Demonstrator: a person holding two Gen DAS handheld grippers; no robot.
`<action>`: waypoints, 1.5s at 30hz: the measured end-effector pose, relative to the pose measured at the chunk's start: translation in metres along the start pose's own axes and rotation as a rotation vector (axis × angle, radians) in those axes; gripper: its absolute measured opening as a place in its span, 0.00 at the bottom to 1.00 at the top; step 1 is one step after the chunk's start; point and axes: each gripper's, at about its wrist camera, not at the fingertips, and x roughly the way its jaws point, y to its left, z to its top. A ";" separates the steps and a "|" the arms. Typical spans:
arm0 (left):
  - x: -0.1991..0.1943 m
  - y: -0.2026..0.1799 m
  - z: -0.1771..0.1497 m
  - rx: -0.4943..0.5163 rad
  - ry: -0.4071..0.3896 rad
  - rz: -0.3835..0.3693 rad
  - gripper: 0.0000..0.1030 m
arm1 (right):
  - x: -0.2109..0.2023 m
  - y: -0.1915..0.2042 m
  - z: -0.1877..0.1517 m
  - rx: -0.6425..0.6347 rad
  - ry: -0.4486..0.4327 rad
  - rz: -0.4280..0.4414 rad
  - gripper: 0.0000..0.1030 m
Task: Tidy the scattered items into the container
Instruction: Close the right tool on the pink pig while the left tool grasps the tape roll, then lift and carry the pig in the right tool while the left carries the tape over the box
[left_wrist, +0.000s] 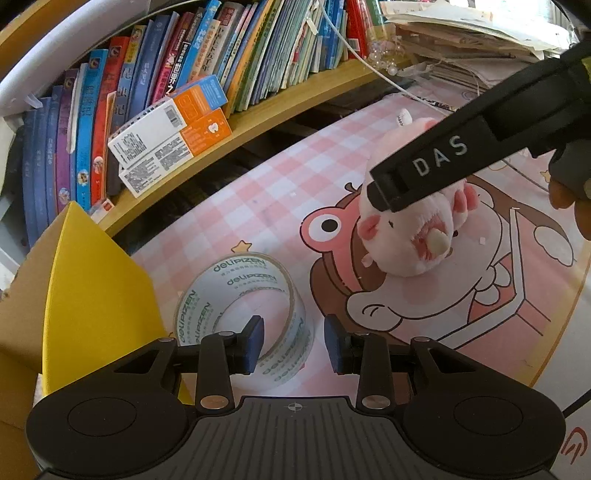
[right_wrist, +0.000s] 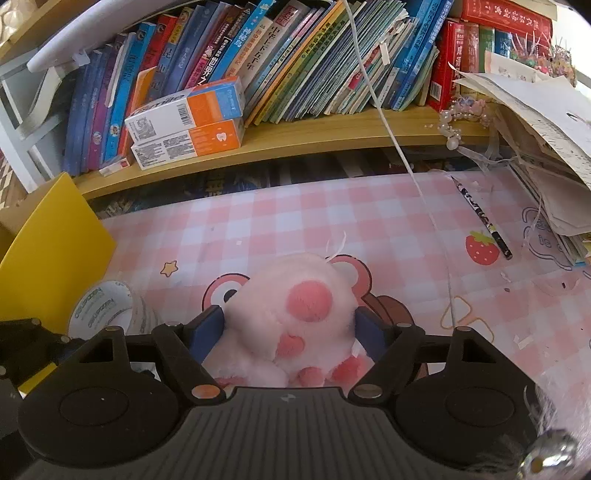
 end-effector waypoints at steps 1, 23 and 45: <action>0.001 0.000 0.000 -0.001 0.000 -0.001 0.33 | 0.001 0.000 0.001 0.001 -0.001 -0.001 0.74; -0.019 -0.004 0.002 0.029 -0.058 -0.086 0.08 | -0.008 0.003 -0.002 -0.020 0.002 -0.032 0.54; -0.102 -0.010 0.002 0.051 -0.207 -0.096 0.08 | -0.086 0.008 -0.033 0.017 -0.050 -0.004 0.54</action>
